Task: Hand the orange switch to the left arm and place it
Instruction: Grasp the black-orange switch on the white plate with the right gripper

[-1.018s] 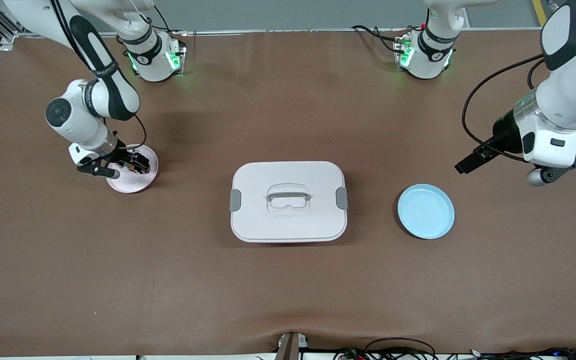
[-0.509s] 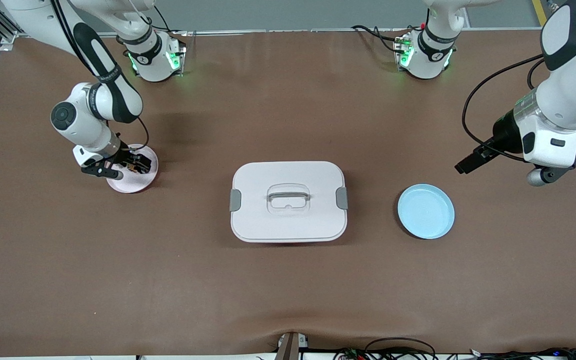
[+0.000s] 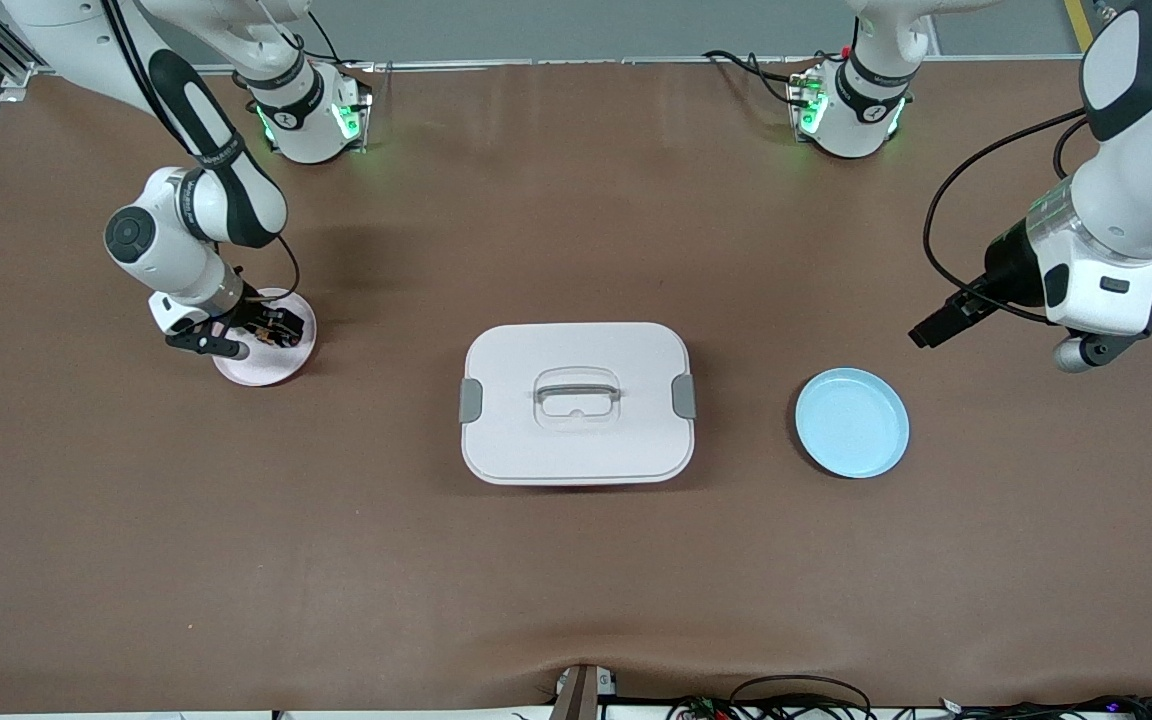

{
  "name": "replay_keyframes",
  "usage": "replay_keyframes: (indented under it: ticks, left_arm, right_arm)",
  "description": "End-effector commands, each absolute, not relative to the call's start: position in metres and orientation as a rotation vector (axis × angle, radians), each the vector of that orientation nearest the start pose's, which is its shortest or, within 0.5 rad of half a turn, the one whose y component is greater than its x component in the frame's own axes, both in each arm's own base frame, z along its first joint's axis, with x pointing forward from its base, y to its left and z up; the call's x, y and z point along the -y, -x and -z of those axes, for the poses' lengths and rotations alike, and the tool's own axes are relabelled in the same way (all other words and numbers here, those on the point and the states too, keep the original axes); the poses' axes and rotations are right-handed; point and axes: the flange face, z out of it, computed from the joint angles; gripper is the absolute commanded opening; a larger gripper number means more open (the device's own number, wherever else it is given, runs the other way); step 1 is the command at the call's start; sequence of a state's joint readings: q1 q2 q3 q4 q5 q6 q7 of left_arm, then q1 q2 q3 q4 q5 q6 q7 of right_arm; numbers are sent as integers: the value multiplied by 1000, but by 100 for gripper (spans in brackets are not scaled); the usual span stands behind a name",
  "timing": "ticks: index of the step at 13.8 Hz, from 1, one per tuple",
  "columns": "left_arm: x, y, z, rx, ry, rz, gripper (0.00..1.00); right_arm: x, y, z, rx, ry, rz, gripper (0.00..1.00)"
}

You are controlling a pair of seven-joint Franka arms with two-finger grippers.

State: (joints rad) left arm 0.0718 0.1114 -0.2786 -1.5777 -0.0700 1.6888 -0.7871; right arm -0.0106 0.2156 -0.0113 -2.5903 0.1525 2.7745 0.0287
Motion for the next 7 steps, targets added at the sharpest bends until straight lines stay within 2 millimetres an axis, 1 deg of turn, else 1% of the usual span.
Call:
replay_keyframes:
  ticks: [1, 3, 6, 7]
  left_arm:
    - [128, -584, -575, 976, 3110, -78, 100]
    - [137, -582, -575, 1020, 3108, -95, 100]
    - [147, -581, -575, 1085, 3091, -95, 100]
    - [153, -580, -576, 1092, 3093, -100, 100]
  right_arm:
    - [16, -435, -179, -292, 3072, -40, 50]
    - [16, -434, -178, -296, 3071, -44, 0]
    - [16, -437, -180, -316, 3065, -52, 0]
    - [16, -439, -183, -347, 3046, -103, 0]
